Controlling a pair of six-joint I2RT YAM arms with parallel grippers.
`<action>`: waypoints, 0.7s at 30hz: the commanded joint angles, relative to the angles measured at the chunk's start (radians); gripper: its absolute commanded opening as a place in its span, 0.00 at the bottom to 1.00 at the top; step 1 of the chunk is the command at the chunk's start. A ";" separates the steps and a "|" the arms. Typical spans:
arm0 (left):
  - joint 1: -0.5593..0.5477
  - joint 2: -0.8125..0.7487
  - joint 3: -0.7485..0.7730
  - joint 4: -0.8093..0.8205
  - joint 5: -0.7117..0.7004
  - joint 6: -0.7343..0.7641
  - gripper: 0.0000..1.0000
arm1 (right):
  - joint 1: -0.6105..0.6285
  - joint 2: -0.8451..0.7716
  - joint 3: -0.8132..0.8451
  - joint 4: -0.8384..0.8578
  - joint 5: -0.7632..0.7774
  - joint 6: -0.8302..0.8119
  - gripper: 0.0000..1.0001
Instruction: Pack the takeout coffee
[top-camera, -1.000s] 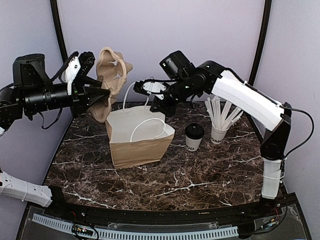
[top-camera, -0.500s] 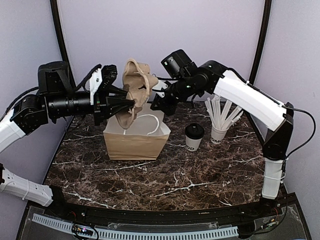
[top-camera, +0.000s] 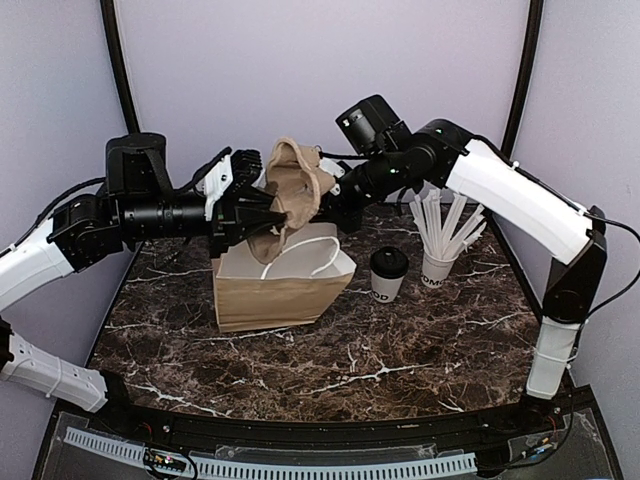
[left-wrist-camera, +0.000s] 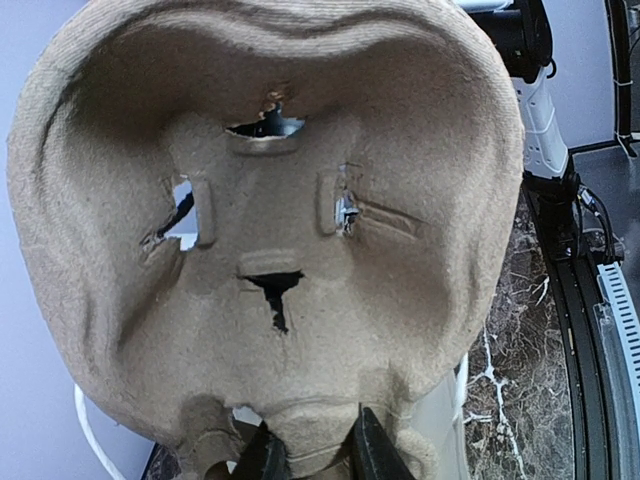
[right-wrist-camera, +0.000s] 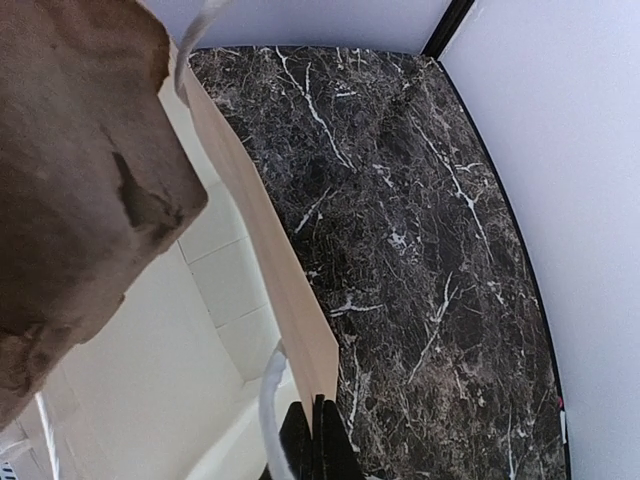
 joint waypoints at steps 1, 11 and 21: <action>0.020 0.014 -0.032 0.043 -0.023 -0.044 0.22 | 0.003 -0.033 -0.009 0.051 -0.012 -0.001 0.00; 0.036 0.075 0.016 -0.177 -0.109 -0.054 0.21 | 0.006 -0.037 -0.030 0.059 0.019 -0.015 0.00; 0.036 0.154 0.087 -0.402 -0.177 -0.020 0.21 | 0.003 -0.015 -0.010 0.035 0.010 -0.017 0.00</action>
